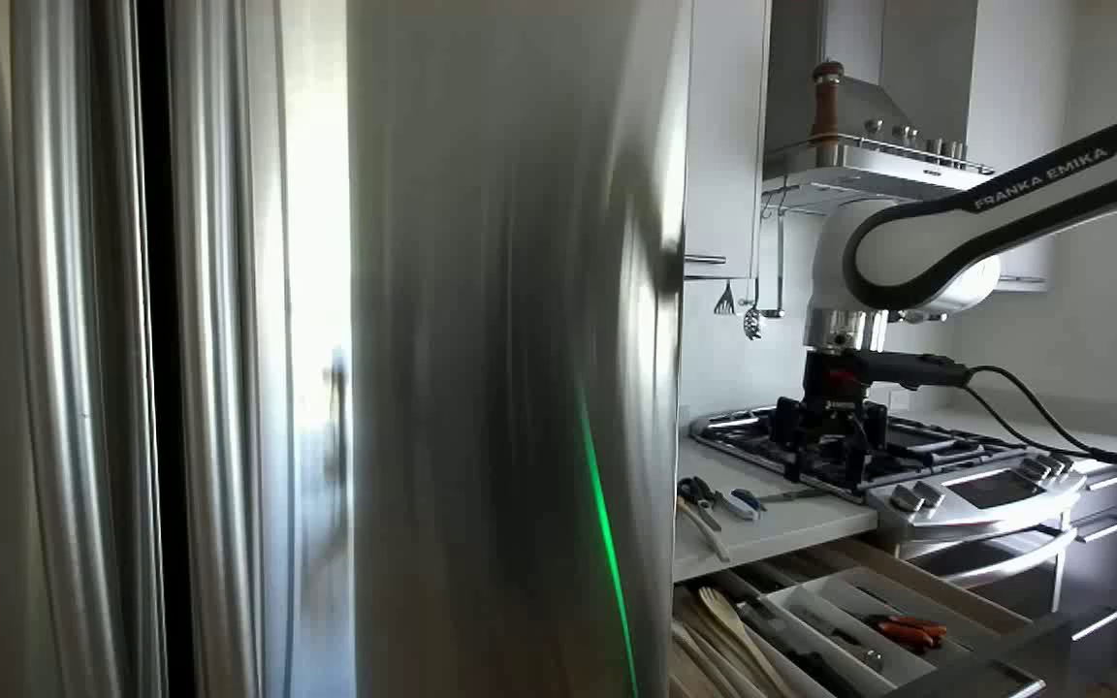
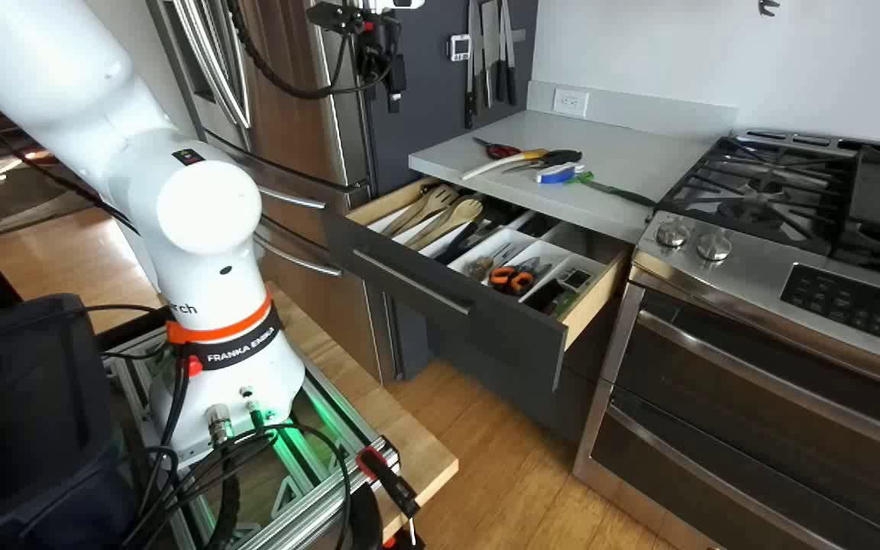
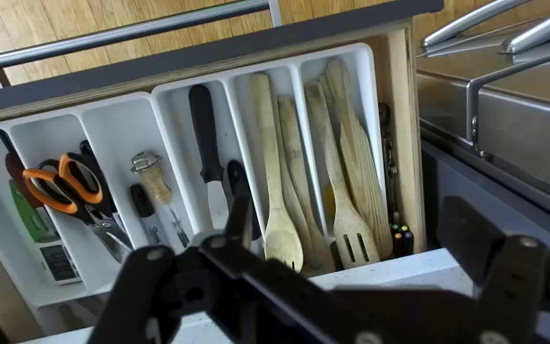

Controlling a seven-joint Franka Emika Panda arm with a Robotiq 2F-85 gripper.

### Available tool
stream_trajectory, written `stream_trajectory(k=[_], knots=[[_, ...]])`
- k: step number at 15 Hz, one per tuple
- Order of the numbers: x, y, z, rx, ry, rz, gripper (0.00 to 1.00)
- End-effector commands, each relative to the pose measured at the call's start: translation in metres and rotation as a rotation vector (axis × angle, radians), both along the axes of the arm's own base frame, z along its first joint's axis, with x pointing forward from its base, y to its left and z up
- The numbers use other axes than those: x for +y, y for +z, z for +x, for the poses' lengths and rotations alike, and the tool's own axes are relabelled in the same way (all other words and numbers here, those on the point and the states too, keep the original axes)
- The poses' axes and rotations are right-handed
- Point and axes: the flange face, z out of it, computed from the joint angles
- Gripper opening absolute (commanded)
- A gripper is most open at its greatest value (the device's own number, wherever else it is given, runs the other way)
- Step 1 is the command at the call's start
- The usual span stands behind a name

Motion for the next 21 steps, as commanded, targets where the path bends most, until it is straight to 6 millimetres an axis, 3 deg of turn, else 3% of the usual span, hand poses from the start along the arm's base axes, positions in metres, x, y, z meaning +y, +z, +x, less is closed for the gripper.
stream_trajectory(k=[1, 5, 6, 9, 15, 21], knots=[[0.000, 0.001, 0.000, 0.001, 0.000, 0.000, 1.00], [0.000, 0.001, 0.000, 0.001, 0.000, 0.000, 1.00], [-0.003, 0.001, 0.011, -0.038, -0.020, -0.005, 1.00], [-0.024, -0.002, 0.057, -0.128, -0.069, -0.069, 1.00], [-0.073, -0.032, 0.149, -0.188, -0.045, -0.206, 1.00], [-0.113, -0.084, 0.232, -0.226, -0.112, -0.171, 1.00]])
